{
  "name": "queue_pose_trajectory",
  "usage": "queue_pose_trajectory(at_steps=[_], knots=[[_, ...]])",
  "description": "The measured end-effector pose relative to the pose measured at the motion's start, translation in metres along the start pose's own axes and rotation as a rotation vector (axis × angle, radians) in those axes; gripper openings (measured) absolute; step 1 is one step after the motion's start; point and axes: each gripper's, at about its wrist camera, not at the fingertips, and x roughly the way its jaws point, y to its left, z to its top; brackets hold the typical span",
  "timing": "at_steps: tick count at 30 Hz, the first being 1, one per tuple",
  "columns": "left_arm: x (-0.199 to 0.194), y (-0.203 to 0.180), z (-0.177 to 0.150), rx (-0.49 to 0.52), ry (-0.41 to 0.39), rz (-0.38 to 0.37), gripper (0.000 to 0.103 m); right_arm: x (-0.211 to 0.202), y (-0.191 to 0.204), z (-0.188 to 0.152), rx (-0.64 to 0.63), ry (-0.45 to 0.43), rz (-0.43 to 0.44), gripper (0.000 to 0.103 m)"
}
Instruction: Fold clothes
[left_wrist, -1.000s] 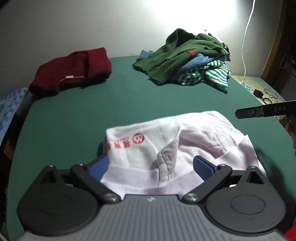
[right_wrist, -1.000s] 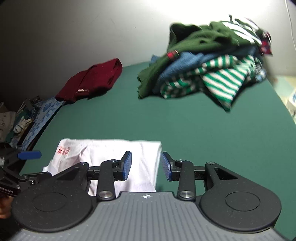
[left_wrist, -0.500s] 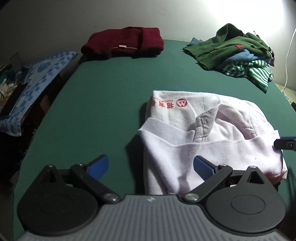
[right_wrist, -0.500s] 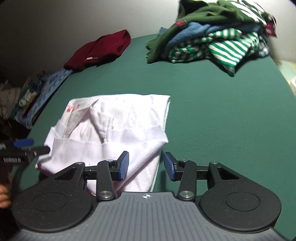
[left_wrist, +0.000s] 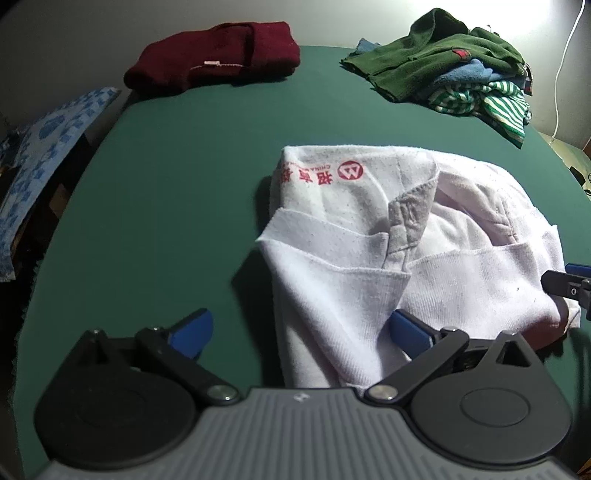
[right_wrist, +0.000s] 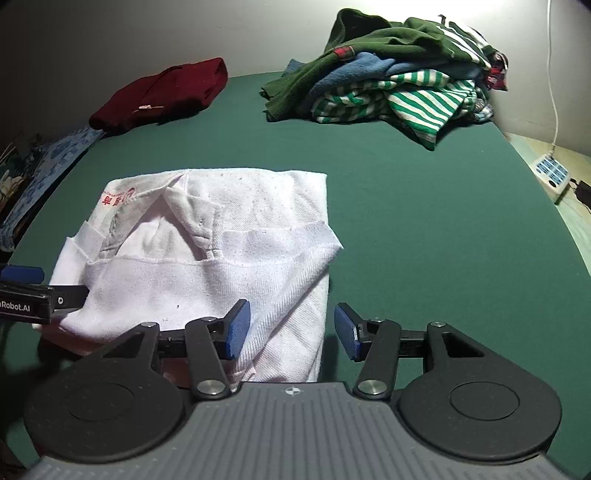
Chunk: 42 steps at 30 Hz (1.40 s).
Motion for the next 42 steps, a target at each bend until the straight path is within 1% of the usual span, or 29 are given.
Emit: queue_pose_trajectory(at_steps=[7,12,17,19,20,21,22,24,26,29,30,31,32,35,36,41,42], knots=[[0.002,0.003,-0.003,0.021,0.016,-0.036,0.102,0.000,0.002,-0.014,0.087,-0.030,-0.070,0.065],[0.003,0.004,-0.004,0.023,0.020,-0.041,0.102,-0.001,-0.007,-0.020,0.180,-0.040,-0.046,0.066],[0.001,0.004,-0.008,0.021,0.006,-0.036,0.102,-0.006,0.000,-0.024,0.179,-0.071,-0.052,0.066],[0.000,0.005,-0.008,0.011,0.003,-0.035,0.102,-0.005,0.001,-0.025,0.159,-0.066,-0.044,0.066],[-0.001,0.006,-0.009,0.007,0.001,-0.034,0.102,-0.005,0.002,-0.023,0.138,-0.064,-0.048,0.066],[-0.004,0.006,-0.009,0.010,-0.005,-0.028,0.102,-0.006,0.003,-0.020,0.109,-0.066,-0.065,0.062],[-0.008,0.006,-0.010,0.013,-0.013,-0.021,0.102,-0.008,0.004,-0.018,0.091,-0.081,-0.082,0.053],[-0.019,0.008,-0.014,0.005,-0.031,-0.022,0.102,-0.018,0.006,-0.016,0.050,-0.138,-0.095,0.045],[-0.027,0.011,-0.018,-0.014,-0.033,-0.046,0.102,-0.027,0.010,-0.013,0.007,-0.176,-0.088,0.045],[-0.032,0.014,-0.022,-0.035,-0.022,-0.078,0.102,-0.026,0.015,-0.013,-0.051,-0.155,-0.052,0.045],[-0.032,0.014,-0.022,-0.039,-0.015,-0.082,0.102,-0.025,0.016,-0.014,-0.068,-0.145,-0.036,0.040],[-0.031,0.013,-0.021,-0.040,-0.010,-0.083,0.102,-0.022,0.016,-0.014,-0.075,-0.128,-0.021,0.033],[-0.031,0.011,-0.022,-0.036,-0.009,-0.081,0.102,-0.019,0.015,-0.015,-0.081,-0.111,-0.006,0.030],[-0.030,0.010,-0.022,-0.034,0.002,-0.106,0.101,-0.011,0.015,-0.017,-0.099,-0.062,0.038,0.029],[-0.028,0.011,-0.021,-0.038,0.010,-0.112,0.101,-0.012,0.013,-0.018,-0.100,-0.064,0.042,0.030],[-0.020,0.010,-0.013,-0.045,0.037,-0.113,0.102,-0.018,0.008,-0.021,-0.089,-0.057,0.046,0.037],[-0.018,0.010,-0.012,-0.047,0.042,-0.112,0.102,-0.019,0.007,-0.021,-0.087,-0.056,0.045,0.040]])
